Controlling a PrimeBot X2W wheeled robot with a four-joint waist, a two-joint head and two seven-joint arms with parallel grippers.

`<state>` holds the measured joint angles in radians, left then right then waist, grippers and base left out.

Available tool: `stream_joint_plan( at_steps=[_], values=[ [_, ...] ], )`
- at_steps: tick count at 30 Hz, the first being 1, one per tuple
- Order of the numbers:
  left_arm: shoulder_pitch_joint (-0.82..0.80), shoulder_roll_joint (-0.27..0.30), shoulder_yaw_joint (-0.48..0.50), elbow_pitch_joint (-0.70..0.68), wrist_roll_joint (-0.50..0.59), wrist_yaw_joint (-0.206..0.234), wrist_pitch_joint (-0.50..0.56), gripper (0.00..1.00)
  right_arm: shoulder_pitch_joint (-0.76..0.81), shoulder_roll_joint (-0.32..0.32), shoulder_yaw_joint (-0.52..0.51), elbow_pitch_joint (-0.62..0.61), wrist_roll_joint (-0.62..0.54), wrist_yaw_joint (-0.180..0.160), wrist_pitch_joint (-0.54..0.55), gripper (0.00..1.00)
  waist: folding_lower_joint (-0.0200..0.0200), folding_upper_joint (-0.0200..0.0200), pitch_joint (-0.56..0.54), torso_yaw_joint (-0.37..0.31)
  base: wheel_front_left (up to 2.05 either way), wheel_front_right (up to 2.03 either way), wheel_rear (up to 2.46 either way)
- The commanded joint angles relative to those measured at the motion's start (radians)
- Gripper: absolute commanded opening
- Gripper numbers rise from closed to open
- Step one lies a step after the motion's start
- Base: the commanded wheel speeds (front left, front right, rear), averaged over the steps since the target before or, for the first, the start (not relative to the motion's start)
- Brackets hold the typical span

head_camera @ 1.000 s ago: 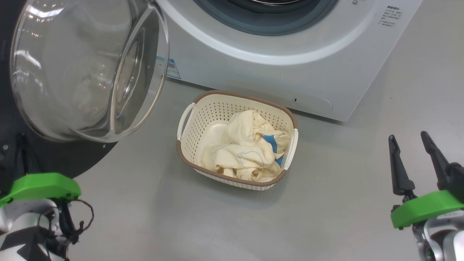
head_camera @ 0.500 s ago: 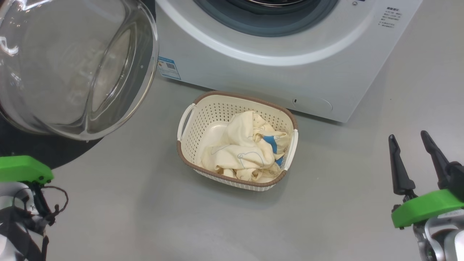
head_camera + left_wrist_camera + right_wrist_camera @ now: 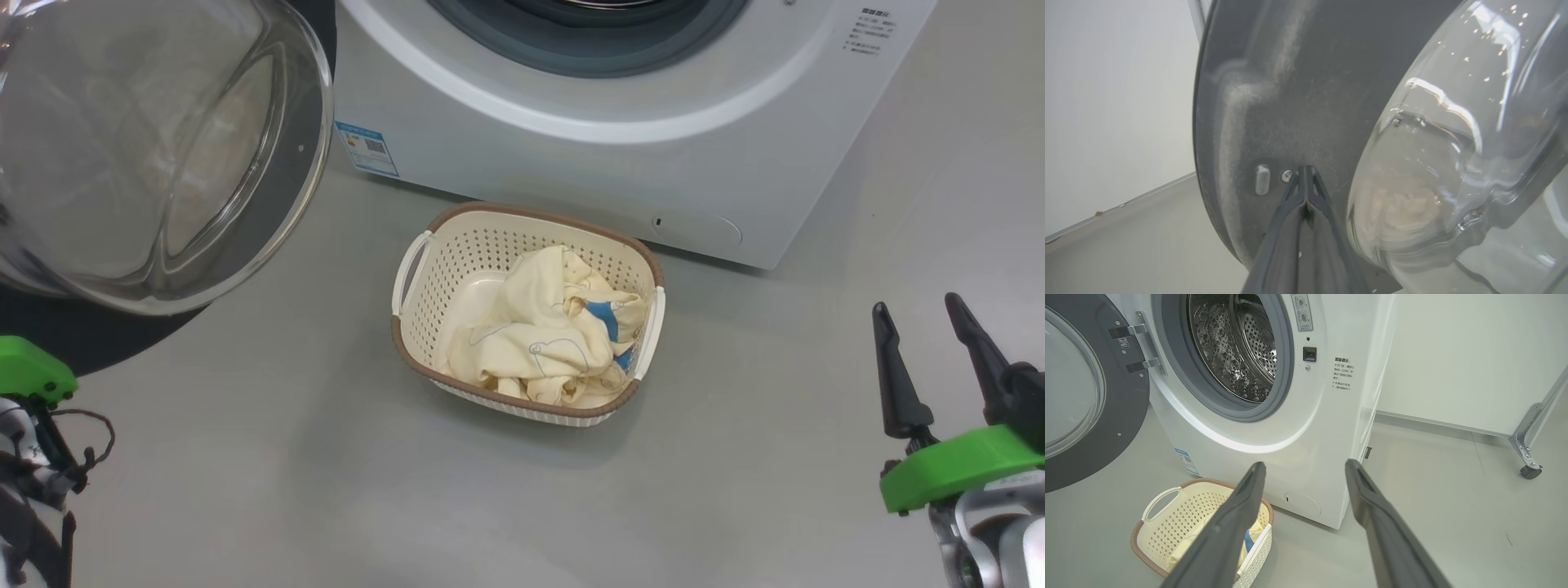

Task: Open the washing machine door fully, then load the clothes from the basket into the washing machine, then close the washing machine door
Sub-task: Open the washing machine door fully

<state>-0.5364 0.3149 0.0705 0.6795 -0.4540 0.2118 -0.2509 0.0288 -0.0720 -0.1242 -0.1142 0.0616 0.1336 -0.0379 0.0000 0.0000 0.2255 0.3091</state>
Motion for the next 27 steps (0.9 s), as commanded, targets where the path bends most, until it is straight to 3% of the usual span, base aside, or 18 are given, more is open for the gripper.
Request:
stream_joint_plan(
  at_steps=[1,9,19,20,22,23,24,25,27],
  values=[
    [-0.044,0.065,0.05,-0.023,0.015,0.003,-0.011,0.0,-0.043,-0.018,0.022,-0.036,0.007,-0.003,-0.004,1.0,0.0,0.0,0.001,-0.001,0.0,0.0,0.0],
    [-0.006,0.026,0.077,-0.104,0.044,0.0,-0.011,0.0,-0.043,-0.015,0.02,-0.034,0.005,-0.003,-0.005,1.0,0.0,0.0,-0.002,-0.001,0.0,0.0,0.0],
    [0.152,-0.095,0.159,-0.41,0.112,-0.008,-0.011,0.0,-0.042,-0.008,0.019,-0.034,0.004,-0.003,-0.007,1.0,0.0,0.0,-0.013,-0.007,0.0,0.0,0.0],
    [0.168,-0.11,0.161,-0.439,0.118,-0.015,-0.011,0.27,-0.04,-0.007,0.016,-0.034,0.004,-0.003,-0.008,1.0,0.0,0.0,-0.012,-0.006,0.0,0.0,0.0],
    [0.193,-0.139,0.164,-0.494,0.13,-0.027,-0.011,0.49,-0.038,-0.005,0.011,-0.036,0.004,-0.003,-0.01,1.0,0.0,0.0,-0.012,-0.003,0.0,0.0,0.0],
    [0.205,-0.151,0.165,-0.517,0.136,-0.035,-0.011,0.73,-0.037,-0.004,0.011,-0.037,0.003,-0.003,-0.01,1.0,0.0,0.0,-0.013,-0.004,0.0,0.0,0.0],
    [0.217,-0.164,0.165,-0.541,0.142,-0.041,-0.011,0.88,-0.037,-0.004,0.013,-0.038,0.003,-0.003,-0.01,1.0,0.0,0.0,-0.013,-0.005,0.0,0.0,0.0],
    [0.229,-0.177,0.163,-0.563,0.148,-0.049,-0.011,0.97,-0.037,-0.003,0.015,-0.038,0.003,-0.003,-0.011,1.0,0.0,0.0,-0.014,-0.006,0.0,0.0,0.0],
    [0.253,-0.199,0.149,-0.598,0.158,-0.065,-0.011,1.0,-0.038,-0.002,0.019,-0.039,0.002,-0.003,-0.014,1.0,0.0,0.0,-0.015,-0.011,0.0,0.0,0.0]
  ],
)
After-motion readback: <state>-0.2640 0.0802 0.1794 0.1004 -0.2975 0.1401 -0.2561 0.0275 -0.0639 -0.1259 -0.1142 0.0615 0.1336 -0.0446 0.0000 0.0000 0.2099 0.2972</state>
